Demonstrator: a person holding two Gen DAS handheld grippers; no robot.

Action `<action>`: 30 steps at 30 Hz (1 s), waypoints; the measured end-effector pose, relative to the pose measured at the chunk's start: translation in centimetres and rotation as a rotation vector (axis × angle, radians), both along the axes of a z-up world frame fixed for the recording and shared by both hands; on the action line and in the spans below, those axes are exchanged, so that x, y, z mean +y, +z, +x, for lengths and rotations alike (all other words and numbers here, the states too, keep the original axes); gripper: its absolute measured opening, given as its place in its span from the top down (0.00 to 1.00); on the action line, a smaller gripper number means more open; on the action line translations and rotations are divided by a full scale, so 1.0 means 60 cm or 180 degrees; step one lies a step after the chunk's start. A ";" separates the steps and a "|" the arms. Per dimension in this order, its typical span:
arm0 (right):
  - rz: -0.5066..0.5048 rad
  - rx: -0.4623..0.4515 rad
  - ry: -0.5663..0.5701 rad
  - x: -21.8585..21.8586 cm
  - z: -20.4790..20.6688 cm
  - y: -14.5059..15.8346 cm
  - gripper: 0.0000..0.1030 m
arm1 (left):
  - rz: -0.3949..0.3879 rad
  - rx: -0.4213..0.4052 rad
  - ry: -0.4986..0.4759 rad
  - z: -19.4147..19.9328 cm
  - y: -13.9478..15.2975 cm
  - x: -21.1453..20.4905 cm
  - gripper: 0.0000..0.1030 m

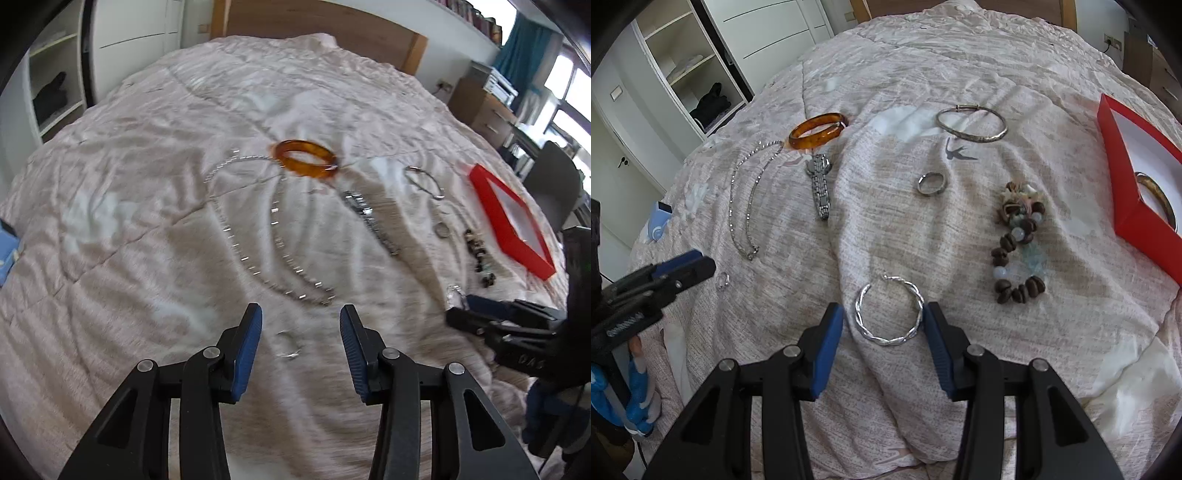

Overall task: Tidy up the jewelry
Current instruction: 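Move both tools back over the remaining jewelry, then grasp a silver ring with the left gripper while the right grasps the second twisted hoop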

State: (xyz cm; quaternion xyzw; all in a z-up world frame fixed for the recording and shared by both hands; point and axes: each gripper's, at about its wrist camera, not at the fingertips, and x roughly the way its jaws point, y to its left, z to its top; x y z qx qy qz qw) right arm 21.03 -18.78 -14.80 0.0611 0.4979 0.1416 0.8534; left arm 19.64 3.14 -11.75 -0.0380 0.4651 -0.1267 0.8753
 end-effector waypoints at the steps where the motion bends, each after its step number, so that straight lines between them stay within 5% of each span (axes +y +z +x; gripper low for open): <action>1: 0.0005 -0.0001 -0.0002 0.000 0.000 0.000 0.57 | 0.0000 0.0018 -0.0028 0.005 -0.003 -0.005 0.58; 8: 0.0003 -0.0001 0.0005 0.000 0.001 -0.001 0.57 | 0.0087 0.0307 0.0047 0.029 -0.056 -0.005 0.58; 26: -0.0004 -0.0019 0.0023 0.008 0.002 -0.002 0.57 | 0.0001 0.0378 0.0144 0.006 -0.067 0.018 0.60; 30: -0.0009 -0.0016 0.0024 0.010 0.002 -0.003 0.57 | -0.0103 0.0398 0.0235 0.006 -0.068 0.032 0.68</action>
